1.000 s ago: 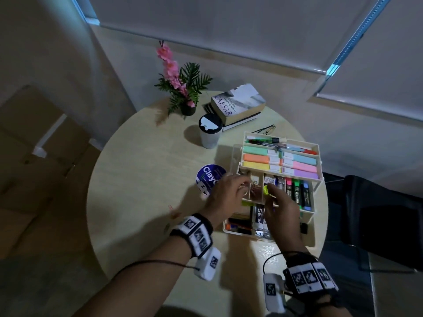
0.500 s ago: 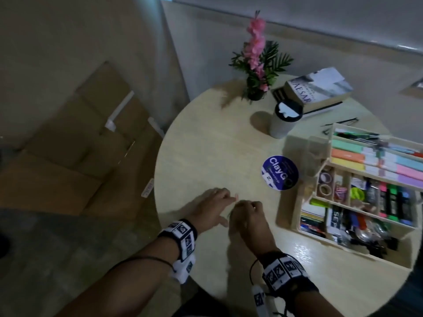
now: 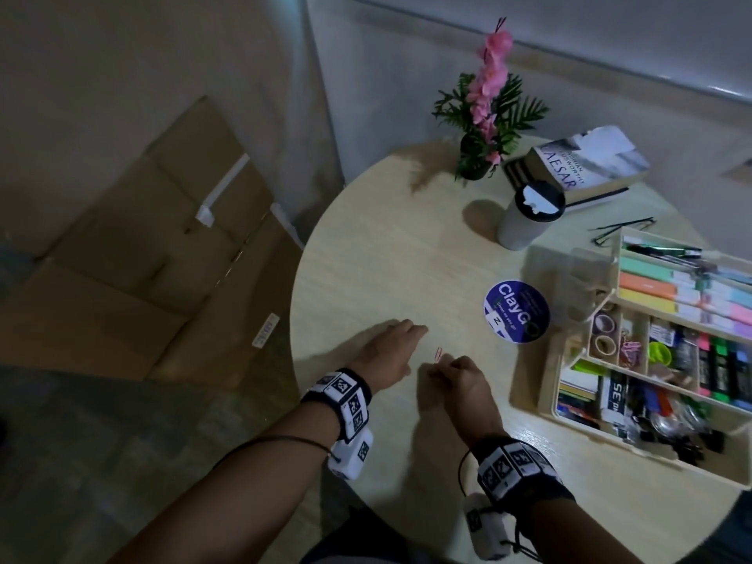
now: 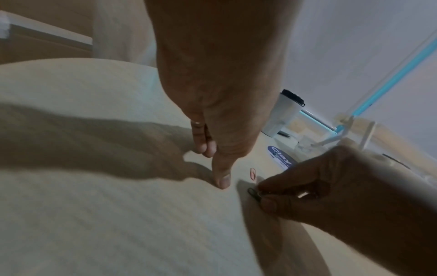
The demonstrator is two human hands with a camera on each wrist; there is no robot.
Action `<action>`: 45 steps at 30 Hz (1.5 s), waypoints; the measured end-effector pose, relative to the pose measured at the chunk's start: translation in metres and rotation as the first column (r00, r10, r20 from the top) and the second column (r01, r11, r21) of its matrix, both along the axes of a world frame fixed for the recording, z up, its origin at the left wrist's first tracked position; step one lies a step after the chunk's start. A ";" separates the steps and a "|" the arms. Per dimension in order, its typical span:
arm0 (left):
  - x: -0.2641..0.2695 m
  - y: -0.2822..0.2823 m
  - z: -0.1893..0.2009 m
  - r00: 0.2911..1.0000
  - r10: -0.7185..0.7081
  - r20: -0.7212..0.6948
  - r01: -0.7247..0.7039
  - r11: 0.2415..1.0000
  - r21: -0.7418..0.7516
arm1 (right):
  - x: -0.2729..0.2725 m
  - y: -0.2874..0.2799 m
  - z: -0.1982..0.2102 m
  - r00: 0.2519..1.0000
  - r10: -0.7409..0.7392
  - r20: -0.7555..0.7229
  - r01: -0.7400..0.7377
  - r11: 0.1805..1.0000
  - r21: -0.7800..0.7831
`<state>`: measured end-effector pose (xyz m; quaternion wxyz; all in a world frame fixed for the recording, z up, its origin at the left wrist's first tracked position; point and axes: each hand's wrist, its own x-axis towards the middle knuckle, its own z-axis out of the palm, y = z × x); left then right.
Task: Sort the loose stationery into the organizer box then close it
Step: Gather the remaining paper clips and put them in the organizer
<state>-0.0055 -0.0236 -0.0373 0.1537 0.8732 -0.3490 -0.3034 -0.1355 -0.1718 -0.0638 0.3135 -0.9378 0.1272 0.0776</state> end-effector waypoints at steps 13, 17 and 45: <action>0.003 -0.025 0.009 0.969 -0.207 0.137 0.201 0.978 0.055 | 0.002 -0.034 0.013 0.969 0.247 -0.005 -0.241 0.939 -0.244; -0.004 -0.022 0.005 0.974 -0.164 0.157 0.174 0.983 -0.054 | -0.001 -0.056 0.010 0.998 -0.046 -0.049 0.045 0.999 -0.026; -0.063 -0.112 0.054 0.951 0.303 -0.059 -0.301 0.953 0.039 | -0.060 -0.252 0.096 0.829 -0.553 0.079 0.507 0.804 0.310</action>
